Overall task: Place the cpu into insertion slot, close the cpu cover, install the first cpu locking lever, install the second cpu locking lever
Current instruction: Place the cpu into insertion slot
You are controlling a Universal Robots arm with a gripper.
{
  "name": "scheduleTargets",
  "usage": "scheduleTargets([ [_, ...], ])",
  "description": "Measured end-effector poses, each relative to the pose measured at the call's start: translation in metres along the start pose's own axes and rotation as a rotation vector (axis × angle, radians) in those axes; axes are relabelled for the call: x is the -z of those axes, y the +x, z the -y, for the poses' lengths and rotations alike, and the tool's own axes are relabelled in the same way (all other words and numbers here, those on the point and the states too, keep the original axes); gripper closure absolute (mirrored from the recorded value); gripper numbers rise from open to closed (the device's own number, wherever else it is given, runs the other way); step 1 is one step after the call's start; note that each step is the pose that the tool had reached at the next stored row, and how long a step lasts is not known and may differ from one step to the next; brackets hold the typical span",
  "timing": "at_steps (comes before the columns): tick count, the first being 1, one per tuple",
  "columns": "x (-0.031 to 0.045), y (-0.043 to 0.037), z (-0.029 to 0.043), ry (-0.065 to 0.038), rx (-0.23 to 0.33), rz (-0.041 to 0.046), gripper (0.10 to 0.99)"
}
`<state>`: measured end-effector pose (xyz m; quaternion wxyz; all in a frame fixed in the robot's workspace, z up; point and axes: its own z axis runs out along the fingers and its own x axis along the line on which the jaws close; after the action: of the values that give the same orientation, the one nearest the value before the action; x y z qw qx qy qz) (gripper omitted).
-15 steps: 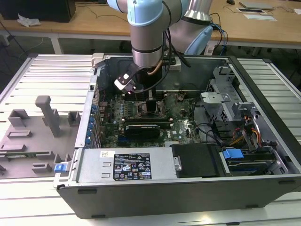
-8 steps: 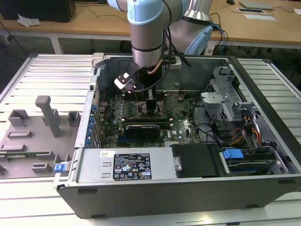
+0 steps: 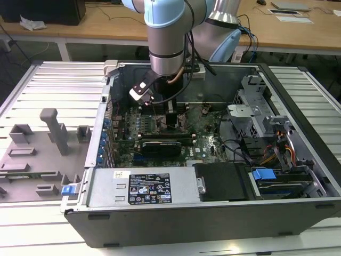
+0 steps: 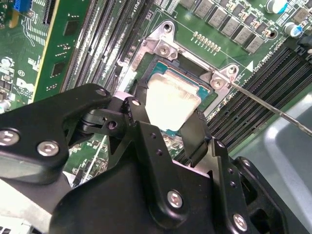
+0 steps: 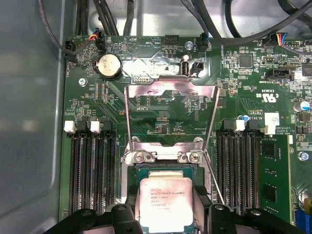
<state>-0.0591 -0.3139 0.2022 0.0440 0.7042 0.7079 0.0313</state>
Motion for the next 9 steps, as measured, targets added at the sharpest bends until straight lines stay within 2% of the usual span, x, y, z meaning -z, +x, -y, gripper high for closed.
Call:
scheduleTargets([
  [9,-0.0003,0.0000,0.0000,0.001,-0.027,0.0039,0.557],
])
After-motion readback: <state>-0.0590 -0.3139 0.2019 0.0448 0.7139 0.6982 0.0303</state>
